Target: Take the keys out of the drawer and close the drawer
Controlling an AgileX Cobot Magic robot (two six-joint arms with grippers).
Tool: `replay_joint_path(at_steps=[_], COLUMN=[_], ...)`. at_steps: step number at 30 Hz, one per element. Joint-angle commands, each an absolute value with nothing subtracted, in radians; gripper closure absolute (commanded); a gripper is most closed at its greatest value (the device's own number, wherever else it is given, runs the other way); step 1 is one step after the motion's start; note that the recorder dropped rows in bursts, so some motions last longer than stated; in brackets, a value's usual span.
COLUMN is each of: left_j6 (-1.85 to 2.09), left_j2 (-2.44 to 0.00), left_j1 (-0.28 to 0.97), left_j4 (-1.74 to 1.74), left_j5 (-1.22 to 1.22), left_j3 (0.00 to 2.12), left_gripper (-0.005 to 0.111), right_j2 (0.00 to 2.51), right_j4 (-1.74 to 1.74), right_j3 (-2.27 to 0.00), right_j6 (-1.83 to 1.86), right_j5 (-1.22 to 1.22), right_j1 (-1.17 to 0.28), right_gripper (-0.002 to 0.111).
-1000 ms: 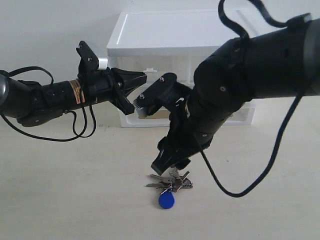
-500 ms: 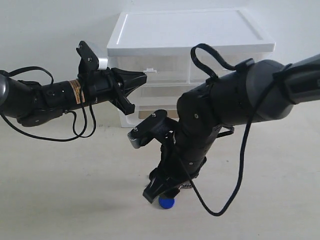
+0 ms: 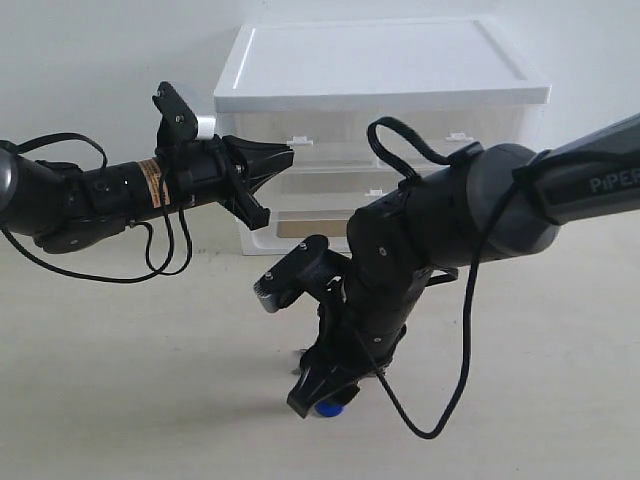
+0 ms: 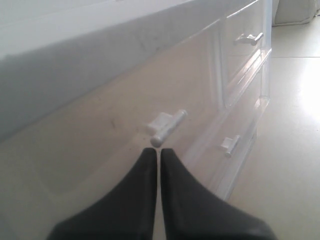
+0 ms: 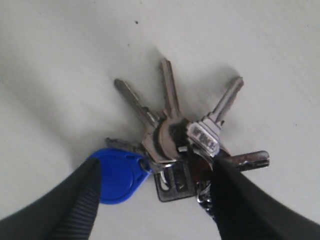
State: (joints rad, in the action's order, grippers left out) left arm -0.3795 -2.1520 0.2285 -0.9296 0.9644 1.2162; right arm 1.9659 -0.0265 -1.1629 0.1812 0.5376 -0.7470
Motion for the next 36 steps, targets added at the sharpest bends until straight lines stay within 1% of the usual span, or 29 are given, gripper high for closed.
replay_joint_path(at_steps=[1, 5, 7, 15, 21, 24, 27, 30, 34, 36], left_j6=[-0.381, -0.381, -0.381, -0.381, -0.381, -0.381, -0.379, -0.379, -0.379, -0.379], left_j2=[-2.153, -2.153, -2.153, -2.153, -2.153, -2.153, -2.153, -2.153, -2.153, -2.153], left_j1=[0.21, 0.21, 0.21, 0.21, 0.21, 0.21, 0.21, 0.21, 0.21, 0.21], left_j4=[-0.662, -0.662, -0.662, -0.662, -0.662, -0.662, -0.662, -0.662, -0.662, -0.662], left_j5=[0.862, 0.862, 0.862, 0.862, 0.862, 0.862, 0.862, 0.862, 0.862, 0.862], left_j3=[1.24, 1.24, 1.24, 1.24, 1.24, 1.24, 1.24, 1.24, 1.24, 1.24], left_gripper=[0.102, 0.102, 0.102, 0.102, 0.102, 0.102, 0.102, 0.102, 0.102, 0.102], right_j2=[1.966, 1.966, 1.966, 1.966, 1.927, 1.883, 1.907, 1.935, 2.022, 2.057], right_j4=[-0.007, 0.045, 0.072, 0.269, 0.26, 0.159, -0.156, -0.347, -0.33, -0.256], right_j3=[-1.166, -1.166, -1.166, -1.166, -1.195, -1.199, -1.199, -1.199, -1.199, -1.199], right_j6=[0.188, 0.188, 0.188, 0.07, 0.058, 0.072, 0.311, 0.47, 0.462, 0.442], right_j5=[0.539, 0.543, 0.545, 0.521, 0.56, 0.588, 0.669, 0.695, 0.697, 0.668], right_j1=[-0.747, -0.747, -0.747, -0.737, -0.731, -0.731, -0.731, -0.731, -0.728, -0.728], right_gripper=[0.07, 0.093, 0.108, 0.108, 0.108, 0.108, 0.108, 0.108, 0.108, 0.108])
